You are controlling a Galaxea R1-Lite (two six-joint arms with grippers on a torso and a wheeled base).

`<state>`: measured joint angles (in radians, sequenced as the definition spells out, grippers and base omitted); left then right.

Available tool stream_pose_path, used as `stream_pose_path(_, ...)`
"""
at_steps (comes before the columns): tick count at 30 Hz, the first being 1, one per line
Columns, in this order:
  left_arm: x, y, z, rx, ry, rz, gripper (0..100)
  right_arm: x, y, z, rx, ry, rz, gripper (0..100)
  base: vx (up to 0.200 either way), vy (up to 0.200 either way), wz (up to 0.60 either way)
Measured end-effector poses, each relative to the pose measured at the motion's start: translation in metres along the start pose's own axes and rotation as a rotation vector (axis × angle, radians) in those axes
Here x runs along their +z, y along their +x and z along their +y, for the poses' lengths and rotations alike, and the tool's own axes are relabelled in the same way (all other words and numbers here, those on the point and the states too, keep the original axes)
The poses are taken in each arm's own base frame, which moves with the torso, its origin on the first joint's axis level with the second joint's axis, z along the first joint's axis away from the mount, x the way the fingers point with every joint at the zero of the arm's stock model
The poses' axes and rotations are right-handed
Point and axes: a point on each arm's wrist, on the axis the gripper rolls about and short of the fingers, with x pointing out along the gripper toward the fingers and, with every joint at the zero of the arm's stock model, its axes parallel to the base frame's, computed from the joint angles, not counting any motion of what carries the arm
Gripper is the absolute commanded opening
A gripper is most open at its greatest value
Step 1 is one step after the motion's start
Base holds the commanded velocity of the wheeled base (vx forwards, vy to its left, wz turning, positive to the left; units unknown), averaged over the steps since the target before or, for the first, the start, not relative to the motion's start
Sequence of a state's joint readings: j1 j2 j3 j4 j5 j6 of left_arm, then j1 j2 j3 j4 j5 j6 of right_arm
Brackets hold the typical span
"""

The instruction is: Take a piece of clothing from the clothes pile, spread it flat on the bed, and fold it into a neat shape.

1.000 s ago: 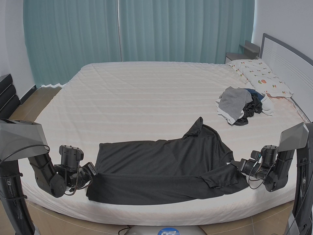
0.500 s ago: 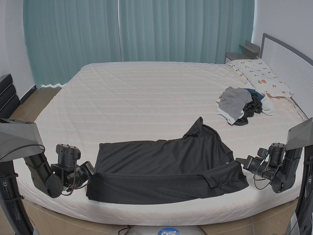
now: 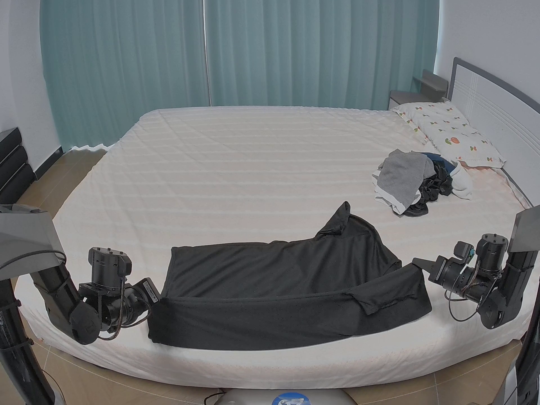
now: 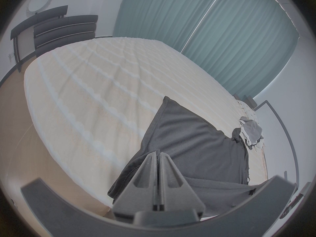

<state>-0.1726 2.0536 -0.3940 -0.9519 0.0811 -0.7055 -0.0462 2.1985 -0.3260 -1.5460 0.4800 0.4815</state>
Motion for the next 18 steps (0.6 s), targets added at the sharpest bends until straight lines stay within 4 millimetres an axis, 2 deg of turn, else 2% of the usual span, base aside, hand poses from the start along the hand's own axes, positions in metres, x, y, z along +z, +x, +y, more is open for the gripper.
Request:
stream_pose_path(7,0.0,-0.004,0.001,-0.005,0.008,0.003,0,0.002,-0.003,0.003,-0.005,0.002,0.008,0,0.0,0.0,0.0)
stream_pose_path(18,-0.007,-0.023,0.006,-0.002,0.013,0.016,0,-0.014,-0.038,0.008,-0.053,0.028,0.053,0,0.0,0.0,0.0)
